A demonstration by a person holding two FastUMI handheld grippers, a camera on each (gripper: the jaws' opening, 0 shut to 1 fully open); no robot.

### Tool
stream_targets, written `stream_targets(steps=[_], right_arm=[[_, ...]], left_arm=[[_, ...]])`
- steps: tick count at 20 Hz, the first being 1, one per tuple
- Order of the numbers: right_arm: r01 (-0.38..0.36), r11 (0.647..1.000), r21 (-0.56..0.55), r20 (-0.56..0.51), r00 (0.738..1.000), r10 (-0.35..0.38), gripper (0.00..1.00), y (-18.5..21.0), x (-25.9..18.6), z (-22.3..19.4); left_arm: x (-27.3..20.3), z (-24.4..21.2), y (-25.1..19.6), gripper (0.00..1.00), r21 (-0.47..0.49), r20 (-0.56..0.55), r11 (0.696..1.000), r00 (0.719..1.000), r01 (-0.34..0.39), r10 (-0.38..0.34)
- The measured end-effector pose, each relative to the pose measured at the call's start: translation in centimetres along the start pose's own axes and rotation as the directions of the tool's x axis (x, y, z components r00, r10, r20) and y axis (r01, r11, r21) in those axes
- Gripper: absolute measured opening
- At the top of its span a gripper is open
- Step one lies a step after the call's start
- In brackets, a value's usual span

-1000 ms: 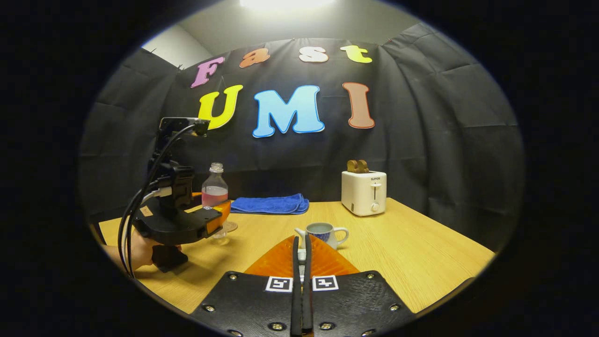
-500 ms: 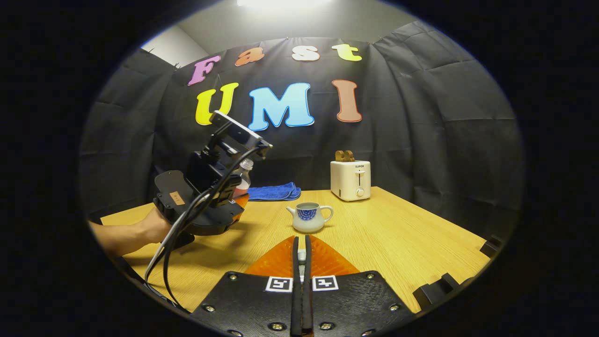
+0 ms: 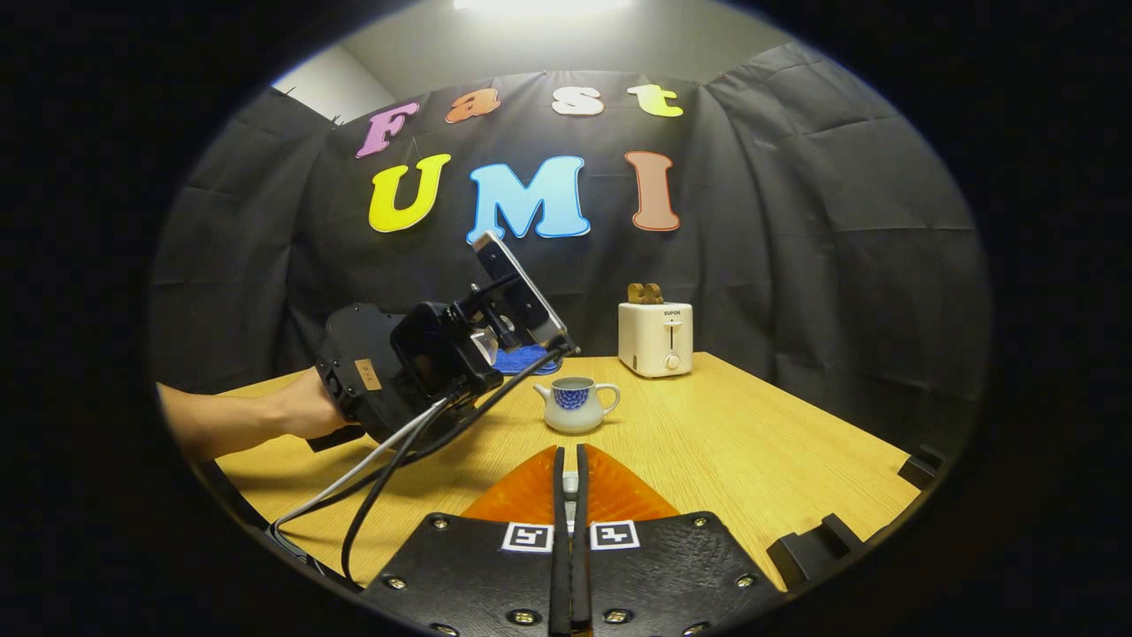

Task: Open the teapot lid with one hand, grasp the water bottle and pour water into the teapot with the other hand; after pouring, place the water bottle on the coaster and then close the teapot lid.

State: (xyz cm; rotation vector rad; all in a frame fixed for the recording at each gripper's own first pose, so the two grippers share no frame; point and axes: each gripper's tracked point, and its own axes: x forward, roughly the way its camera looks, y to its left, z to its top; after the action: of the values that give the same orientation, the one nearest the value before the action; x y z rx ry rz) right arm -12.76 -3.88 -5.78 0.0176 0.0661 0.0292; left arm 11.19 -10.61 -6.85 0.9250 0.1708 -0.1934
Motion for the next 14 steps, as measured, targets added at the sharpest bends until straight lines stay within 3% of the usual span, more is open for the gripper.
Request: stream_targets(steps=[6,14], right_arm=[[0.005,1.0,0.009,-0.015,1.0,-0.005,0.01,-0.4,0.0,-0.6],[0.017,1.0,0.025,-0.035,0.999,-0.016,0.01,-1.1,0.0,-1.4]], left_arm=[[1.1,0.2,-0.6,0.85,0.152,-0.022,0.988,1.0,0.019,-0.016],[2.9,1.6,-2.9,0.85,0.34,-0.037,0.936,0.996,0.091,-0.083]])
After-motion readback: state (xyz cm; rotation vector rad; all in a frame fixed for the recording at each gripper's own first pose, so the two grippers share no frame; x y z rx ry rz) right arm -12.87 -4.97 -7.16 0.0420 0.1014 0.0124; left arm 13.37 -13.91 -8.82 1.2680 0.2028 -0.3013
